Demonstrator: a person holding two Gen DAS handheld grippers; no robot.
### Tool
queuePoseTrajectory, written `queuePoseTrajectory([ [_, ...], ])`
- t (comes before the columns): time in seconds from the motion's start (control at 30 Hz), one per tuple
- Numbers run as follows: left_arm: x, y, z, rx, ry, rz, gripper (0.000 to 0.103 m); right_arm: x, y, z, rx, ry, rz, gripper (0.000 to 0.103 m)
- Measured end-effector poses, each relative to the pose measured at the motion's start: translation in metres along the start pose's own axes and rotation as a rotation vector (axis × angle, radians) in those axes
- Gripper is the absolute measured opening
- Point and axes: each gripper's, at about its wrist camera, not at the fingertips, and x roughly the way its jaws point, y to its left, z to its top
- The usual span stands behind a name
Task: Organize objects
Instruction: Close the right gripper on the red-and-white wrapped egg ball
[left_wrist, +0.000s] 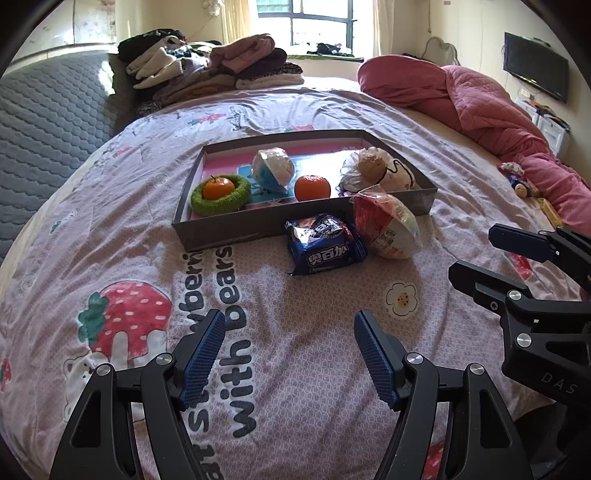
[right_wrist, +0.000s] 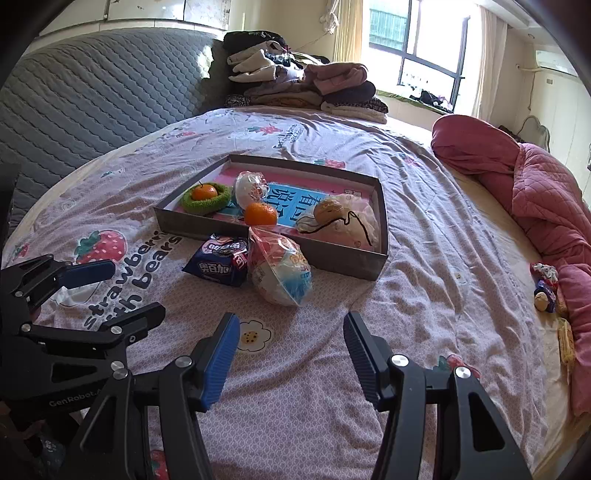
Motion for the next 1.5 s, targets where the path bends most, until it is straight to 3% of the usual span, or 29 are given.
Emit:
queuePoseTrajectory([
  [1.33, 0.081, -0.013, 0.034, 0.048, 0.041, -0.049, 0.074, 0.071, -0.015, 0.028, 0.021, 0.089, 0.079, 0.058],
  [1.5, 0.085, -0.011, 0.036, 0.039, 0.043, -0.059, 0.078, 0.076, -0.015, 0.031, 0.032, 0.096, 0.097, 0.058],
])
